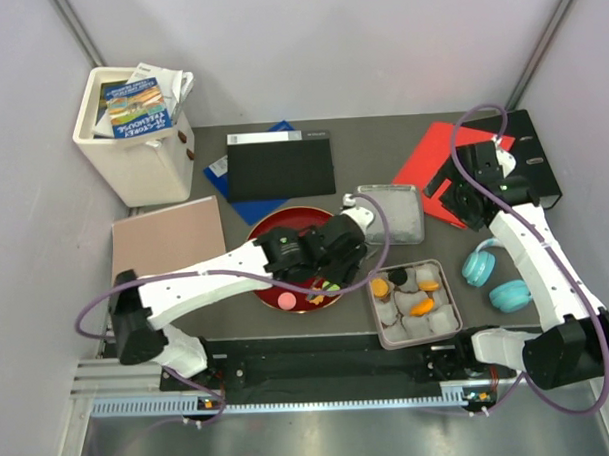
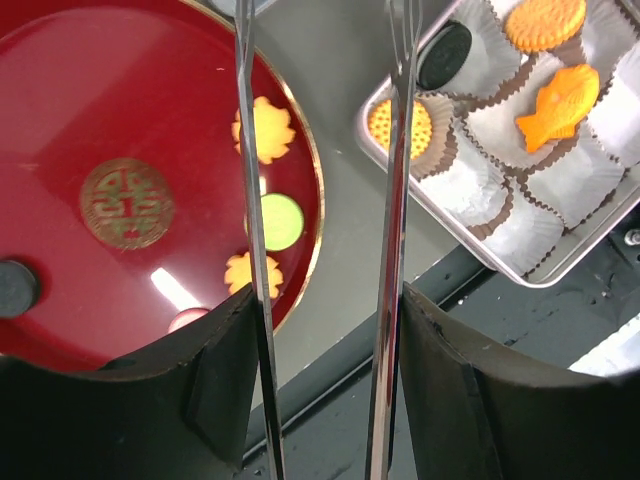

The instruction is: Pack the cookies

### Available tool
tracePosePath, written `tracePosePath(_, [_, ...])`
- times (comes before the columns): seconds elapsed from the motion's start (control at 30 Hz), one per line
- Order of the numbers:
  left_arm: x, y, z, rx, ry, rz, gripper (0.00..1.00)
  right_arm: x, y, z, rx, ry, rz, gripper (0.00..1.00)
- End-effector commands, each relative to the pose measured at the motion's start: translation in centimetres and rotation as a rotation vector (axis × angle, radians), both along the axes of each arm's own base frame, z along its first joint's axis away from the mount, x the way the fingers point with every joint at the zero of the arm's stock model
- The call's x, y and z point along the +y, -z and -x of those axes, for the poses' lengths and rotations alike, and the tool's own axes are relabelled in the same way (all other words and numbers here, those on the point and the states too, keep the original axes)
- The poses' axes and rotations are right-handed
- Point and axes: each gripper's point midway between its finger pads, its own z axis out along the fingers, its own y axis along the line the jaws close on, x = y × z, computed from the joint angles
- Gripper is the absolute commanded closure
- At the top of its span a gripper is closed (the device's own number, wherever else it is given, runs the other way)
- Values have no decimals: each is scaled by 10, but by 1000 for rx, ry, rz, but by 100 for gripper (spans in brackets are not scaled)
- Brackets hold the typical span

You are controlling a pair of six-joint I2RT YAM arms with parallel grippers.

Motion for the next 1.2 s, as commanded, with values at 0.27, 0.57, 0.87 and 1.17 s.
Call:
tracePosePath(0.27, [35,-18,-17,-83,-257,94,43,22,-3,-10,-41,-103,-76,1])
tracePosePath(0.57, [131,-2,-78,-63,-658,59,47,83,-6,-13,-95,-417,-149,1])
tracePosePath(0.87, [245,13,-134,-48,-989,-50,45,120,-3,-2,-91,-560,-161,1])
tracePosePath(1.17, [293,67,-200,129,-1099,-173,39,126,-3,5,-99,-574,-174,1])
